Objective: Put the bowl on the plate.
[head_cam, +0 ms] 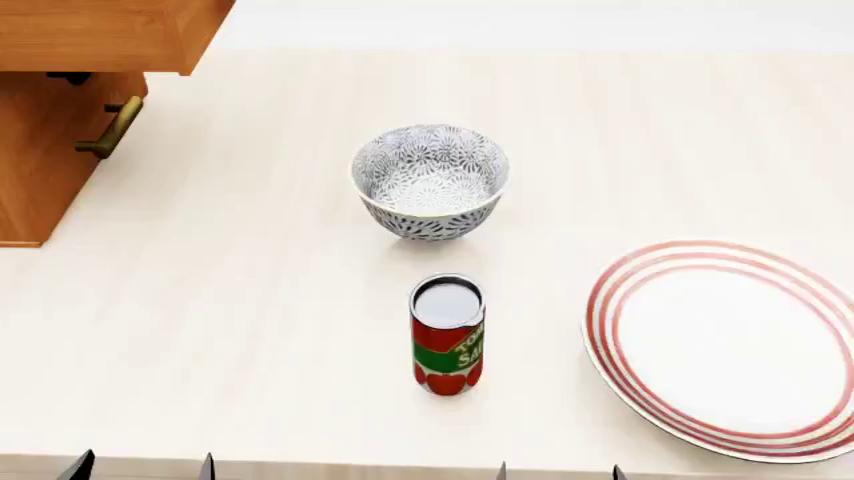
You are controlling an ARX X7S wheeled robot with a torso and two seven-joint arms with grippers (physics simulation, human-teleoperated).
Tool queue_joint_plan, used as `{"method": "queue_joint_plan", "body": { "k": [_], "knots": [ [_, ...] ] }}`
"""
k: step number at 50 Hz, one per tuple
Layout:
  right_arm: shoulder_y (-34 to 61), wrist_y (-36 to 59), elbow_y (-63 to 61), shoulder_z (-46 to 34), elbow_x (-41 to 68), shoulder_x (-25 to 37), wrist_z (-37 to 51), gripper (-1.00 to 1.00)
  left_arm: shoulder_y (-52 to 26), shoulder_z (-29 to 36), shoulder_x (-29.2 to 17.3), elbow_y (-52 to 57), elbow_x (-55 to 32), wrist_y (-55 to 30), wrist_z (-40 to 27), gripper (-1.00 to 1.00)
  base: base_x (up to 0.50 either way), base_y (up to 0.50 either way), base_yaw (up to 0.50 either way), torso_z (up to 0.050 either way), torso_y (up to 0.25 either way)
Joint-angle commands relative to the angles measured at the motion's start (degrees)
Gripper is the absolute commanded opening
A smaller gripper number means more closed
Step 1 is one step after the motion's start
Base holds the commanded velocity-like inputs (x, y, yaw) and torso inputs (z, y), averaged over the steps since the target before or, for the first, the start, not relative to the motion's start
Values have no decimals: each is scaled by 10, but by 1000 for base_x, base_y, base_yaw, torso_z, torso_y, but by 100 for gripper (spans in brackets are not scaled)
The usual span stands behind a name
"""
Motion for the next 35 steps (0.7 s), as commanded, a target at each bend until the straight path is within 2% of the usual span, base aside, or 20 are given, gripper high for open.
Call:
{"method": "queue_joint_plan", "body": {
  "k": [1,10,22,35],
  "knots": [
    [-4,8,-11,-14,4,10,11,100,0,14,-10,-4,-10,6,-4,100,0,0,0,0,0],
    [-10,39,-37,-31,12,26,35,100,-3,34,-26,-11,-34,12,-8,100,0,0,0,0,0],
    [-9,112,-126,-9,38,45,65,100,-8,36,-40,5,-52,14,-21,100,0,0,0,0,0],
    [23,174,-167,-6,38,66,87,100,-23,38,-51,24,-63,4,-38,100,0,0,0,0,0]
  ]
}}
